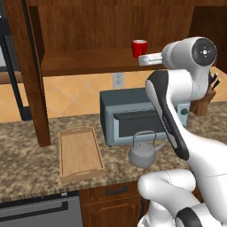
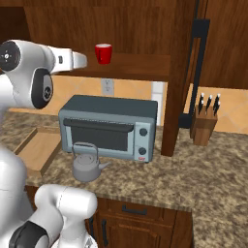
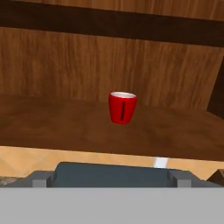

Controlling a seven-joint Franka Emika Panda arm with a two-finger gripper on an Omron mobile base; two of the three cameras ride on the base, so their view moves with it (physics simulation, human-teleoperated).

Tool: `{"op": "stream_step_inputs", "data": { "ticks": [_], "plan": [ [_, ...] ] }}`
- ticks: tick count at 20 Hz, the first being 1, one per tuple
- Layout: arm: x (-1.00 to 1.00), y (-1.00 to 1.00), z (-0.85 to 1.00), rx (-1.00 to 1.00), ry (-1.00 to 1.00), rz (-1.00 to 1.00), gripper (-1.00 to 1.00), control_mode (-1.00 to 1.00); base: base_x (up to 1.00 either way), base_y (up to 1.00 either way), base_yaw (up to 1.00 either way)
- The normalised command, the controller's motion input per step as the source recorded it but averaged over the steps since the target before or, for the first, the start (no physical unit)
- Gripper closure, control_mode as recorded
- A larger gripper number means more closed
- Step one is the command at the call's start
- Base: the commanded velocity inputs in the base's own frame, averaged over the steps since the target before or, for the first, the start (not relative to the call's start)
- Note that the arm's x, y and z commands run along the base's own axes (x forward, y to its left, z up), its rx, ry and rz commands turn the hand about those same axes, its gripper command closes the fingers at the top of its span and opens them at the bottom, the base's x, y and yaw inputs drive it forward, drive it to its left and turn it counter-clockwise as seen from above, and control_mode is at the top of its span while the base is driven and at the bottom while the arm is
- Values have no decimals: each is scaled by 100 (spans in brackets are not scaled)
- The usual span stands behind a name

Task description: Pick the kettle from the counter and place it on the tray. Then pick the mug from the cabinet and place it on the tray. Then close the cabinet doors.

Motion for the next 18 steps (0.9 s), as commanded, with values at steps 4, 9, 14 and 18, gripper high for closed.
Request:
{"op": "stream_step_inputs", "data": {
  "ticks": [4, 9, 14, 18],
  "plan": [
    [63, -8, 0, 1, 0, 0, -100, -100, 0, 0, 0],
    [78, -17, 0, 9, 3, 0, -100, -100, 0, 0, 0],
    [59, -18, 0, 5, 2, 0, -100, -100, 0, 0, 0],
    [43, -9, 0, 1, 0, 0, -100, -100, 0, 0, 0]
  ]
}}
